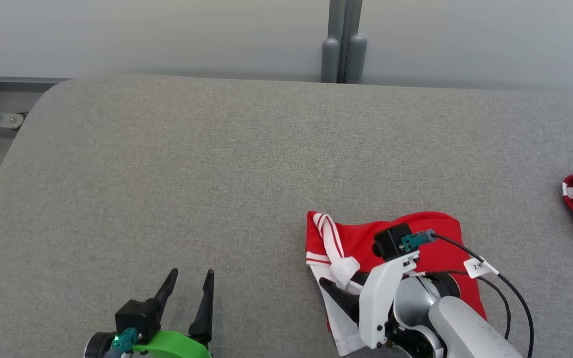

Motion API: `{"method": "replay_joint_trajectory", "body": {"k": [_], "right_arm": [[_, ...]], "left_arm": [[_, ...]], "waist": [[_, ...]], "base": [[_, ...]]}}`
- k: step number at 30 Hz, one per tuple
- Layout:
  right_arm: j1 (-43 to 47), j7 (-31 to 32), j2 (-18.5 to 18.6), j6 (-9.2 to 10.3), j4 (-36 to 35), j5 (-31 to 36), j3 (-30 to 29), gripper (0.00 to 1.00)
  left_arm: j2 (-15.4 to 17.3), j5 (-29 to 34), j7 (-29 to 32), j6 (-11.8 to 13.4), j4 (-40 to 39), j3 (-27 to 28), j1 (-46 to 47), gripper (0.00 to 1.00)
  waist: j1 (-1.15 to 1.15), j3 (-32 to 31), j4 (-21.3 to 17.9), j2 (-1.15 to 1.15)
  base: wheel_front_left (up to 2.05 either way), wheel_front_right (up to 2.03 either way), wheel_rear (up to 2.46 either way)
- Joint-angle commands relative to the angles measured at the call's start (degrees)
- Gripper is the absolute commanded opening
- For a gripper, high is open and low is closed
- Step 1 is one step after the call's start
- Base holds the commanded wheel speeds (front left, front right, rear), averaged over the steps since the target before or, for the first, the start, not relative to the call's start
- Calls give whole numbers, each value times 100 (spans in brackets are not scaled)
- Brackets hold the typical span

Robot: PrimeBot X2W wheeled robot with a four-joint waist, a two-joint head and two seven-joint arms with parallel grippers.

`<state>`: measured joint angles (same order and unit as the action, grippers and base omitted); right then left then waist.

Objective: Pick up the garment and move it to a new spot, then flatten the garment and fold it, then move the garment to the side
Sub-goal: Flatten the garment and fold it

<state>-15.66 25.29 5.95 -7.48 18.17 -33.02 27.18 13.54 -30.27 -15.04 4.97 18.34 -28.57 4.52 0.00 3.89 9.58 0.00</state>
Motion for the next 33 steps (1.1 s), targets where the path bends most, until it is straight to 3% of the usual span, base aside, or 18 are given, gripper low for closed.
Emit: {"method": "replay_joint_trajectory", "body": {"k": [1,9,18,25,33], "right_arm": [[-70,-77,-16,0,35,76,-2,100],[-75,-487,-79,0,-281,10,-80,100],[158,-1030,355,1,-1115,405,-647,100],[559,-2006,932,0,-1609,1220,-1462,100],[1129,-3326,1162,1,-1145,1918,-2231,100]], "left_arm": [[-5,51,-15,-36,6,39,-67,100],[64,111,-16,-101,-24,281,-251,100],[86,168,-16,-94,-110,558,-511,100],[89,307,-16,-62,-342,756,-691,100],[42,495,-16,-124,-473,920,-802,100]], "waist": [[0,-20,-16,0],[0,-116,-221,0],[0,-248,-541,0],[0,-269,-764,0],[0,-323,-869,0]], "base": [[0,0,0],[0,0,0],[0,0,0],[0,0,0],[0,0,0]]}}
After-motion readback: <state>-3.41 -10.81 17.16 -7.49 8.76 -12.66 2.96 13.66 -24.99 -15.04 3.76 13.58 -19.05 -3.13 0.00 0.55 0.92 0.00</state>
